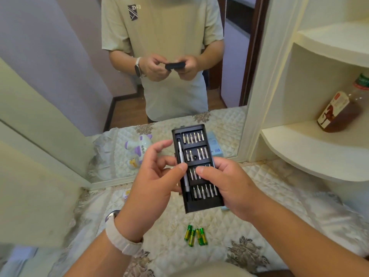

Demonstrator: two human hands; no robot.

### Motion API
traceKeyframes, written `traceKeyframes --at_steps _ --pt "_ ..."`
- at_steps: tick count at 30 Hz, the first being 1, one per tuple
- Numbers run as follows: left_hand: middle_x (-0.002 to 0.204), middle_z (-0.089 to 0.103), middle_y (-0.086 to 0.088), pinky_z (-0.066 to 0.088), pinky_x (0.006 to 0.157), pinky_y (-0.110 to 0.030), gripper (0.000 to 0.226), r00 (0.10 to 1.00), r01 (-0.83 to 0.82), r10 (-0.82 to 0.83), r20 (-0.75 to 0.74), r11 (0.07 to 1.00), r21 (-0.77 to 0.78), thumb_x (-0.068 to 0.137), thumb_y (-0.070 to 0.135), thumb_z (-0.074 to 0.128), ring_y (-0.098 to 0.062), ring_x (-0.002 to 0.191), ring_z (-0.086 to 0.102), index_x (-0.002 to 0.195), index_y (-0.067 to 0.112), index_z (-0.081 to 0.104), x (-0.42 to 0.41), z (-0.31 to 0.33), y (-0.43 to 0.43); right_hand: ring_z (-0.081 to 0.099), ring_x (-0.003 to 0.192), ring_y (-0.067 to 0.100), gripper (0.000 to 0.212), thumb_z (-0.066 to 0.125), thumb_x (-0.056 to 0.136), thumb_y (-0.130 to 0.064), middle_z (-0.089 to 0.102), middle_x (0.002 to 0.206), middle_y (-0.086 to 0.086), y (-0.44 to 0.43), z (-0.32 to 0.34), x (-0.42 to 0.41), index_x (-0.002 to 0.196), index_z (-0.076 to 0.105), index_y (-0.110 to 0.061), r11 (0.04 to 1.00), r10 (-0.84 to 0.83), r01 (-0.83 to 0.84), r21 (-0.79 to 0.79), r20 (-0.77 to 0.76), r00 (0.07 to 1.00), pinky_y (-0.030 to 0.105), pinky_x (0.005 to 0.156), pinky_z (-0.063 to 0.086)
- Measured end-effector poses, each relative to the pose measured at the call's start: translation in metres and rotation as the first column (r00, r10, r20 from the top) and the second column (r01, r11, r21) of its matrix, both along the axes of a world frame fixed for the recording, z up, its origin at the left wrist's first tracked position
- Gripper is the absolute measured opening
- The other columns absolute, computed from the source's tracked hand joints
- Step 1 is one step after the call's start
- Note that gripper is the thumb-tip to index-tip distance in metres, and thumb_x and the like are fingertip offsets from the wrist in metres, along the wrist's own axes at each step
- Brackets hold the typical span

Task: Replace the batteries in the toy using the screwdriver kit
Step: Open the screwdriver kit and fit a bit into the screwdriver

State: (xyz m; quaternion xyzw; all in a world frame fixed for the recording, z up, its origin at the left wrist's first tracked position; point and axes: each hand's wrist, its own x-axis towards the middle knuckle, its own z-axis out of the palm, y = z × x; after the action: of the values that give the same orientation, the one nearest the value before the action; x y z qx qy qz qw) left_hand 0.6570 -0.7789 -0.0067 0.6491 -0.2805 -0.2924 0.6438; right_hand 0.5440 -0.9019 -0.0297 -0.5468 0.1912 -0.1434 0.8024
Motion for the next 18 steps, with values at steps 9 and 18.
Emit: traceKeyframes --at_steps 9,18 --pt "0.071 0.057 0.010 0.046 0.053 -0.027 0.027 0.871 0.076 -0.175 0.459 0.971 0.225 0.090 0.026 0.065 -0.008 0.058 0.053 0.106 0.044 0.053 0.066 0.011 0.051 0.070 0.073 0.025 0.011 0.064 0.081 -0.017 0.072 0.081 0.013 0.053 0.012 0.040 0.081 0.075 -0.016 0.999 -0.036 0.033 -0.041 -0.053 0.998 0.037 0.064 0.058" --pt "0.062 0.058 0.007 0.055 0.056 -0.042 0.028 0.848 0.207 -0.389 0.362 0.869 0.448 0.092 0.024 0.065 -0.027 0.068 0.063 0.107 0.035 0.044 0.107 0.014 0.083 0.072 0.072 0.021 0.026 0.062 0.090 -0.009 0.074 0.074 0.002 0.094 0.009 0.069 0.075 0.074 -0.026 0.959 -0.132 0.067 -0.275 -0.223 0.966 0.041 0.070 0.060"
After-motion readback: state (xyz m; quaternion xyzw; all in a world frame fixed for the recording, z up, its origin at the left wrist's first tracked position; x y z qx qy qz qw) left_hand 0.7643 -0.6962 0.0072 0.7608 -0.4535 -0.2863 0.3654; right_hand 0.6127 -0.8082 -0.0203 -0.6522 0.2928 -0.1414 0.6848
